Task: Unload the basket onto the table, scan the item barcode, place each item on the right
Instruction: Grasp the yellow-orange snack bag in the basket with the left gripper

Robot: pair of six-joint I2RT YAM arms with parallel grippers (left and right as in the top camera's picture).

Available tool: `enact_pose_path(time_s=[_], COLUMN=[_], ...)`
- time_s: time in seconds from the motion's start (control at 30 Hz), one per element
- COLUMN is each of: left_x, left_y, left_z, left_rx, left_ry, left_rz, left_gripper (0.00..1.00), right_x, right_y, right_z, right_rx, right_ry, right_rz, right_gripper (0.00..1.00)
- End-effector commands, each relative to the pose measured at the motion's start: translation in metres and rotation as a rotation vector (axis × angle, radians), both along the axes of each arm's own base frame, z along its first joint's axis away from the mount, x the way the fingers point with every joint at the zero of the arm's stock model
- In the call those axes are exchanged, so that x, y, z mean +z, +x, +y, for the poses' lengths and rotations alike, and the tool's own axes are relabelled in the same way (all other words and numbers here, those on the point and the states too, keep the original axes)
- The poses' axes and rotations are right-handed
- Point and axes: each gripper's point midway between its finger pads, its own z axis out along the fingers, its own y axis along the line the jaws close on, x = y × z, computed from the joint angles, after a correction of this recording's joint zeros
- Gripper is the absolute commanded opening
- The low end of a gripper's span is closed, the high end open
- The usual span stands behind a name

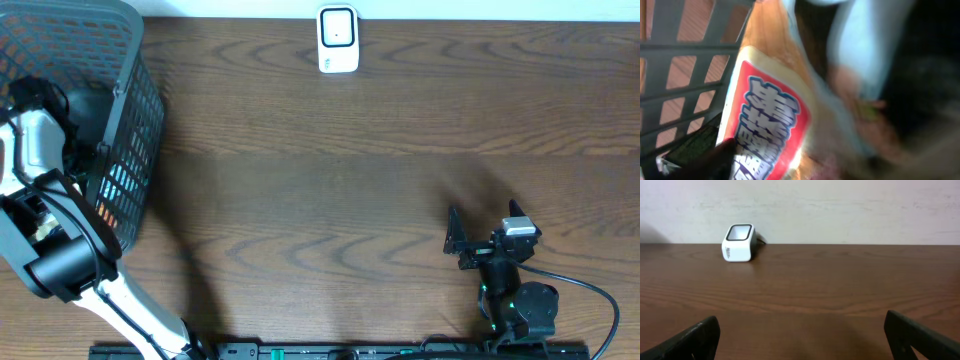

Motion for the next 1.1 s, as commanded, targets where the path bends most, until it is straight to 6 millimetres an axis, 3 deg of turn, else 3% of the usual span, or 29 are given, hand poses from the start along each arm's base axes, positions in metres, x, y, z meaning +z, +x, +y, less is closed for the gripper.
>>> enact_pose_path(time_s=[0.0, 0.07, 0.2, 0.27, 0.37, 0.47, 0.57, 0.7, 0.87, 1.07], left_x=[-0.002, -0.002, -0.002, -0.002, -0.002, 0.003, 0.023, 0.074, 0.166, 0.3], left_y=[-0.01, -0.013, -0.019, -0.021, -0.021, -0.018, -0.008, 0.016, 0.049, 0.056], left_z=[0.009, 0.014, 0.02, 0.021, 0.02, 0.017, 0.012, -0.004, -0.042, -0.096], left_rx=[0.044, 0.058, 0.078, 0.082, 0.081, 0.071, 0.066, 0.059, -0.048, -0.113], left_ry=[0.004, 0.006, 0.001, 0.0, -0.002, 0.002, 0.026, 0.047, 0.026, -0.023], left_rz=[-0.006, -0.009, -0.01, -0.008, -0.005, -0.012, -0.062, -0.237, -0.578, -1.062], left_gripper=[0.98, 0.97, 0.67, 0.5, 0.08, 0.08, 0.07, 0.07, 0.07, 0.07], right_x=[-0.002, -0.002, -0.002, -0.002, -0.002, -0.002, -0.002, -0.002, -0.002, -0.002], right_y=[0.0, 0.0, 0.0, 0.0, 0.0, 0.0, 0.0, 0.0, 0.0, 0.0], right_z=[-0.003, -0.003, -0.003, -0.003, -0.003, -0.003, -0.003, -0.003, -0.003, -0.003], right_rx=[-0.017, -0.017, -0.017, -0.017, -0.017, -0.017, -0.017, -0.017, -0.017, -0.017], right_ry=[0.006, 0.006, 0.006, 0.006, 0.006, 0.006, 0.006, 0.006, 0.006, 0.006], right_rz=[0.006, 0.006, 0.006, 0.006, 0.006, 0.006, 0.006, 0.006, 0.006, 0.006], right_gripper=[0.99, 0.99, 0.99, 0.99, 0.99, 0.99, 0.99, 0.99, 0.99, 0.99])
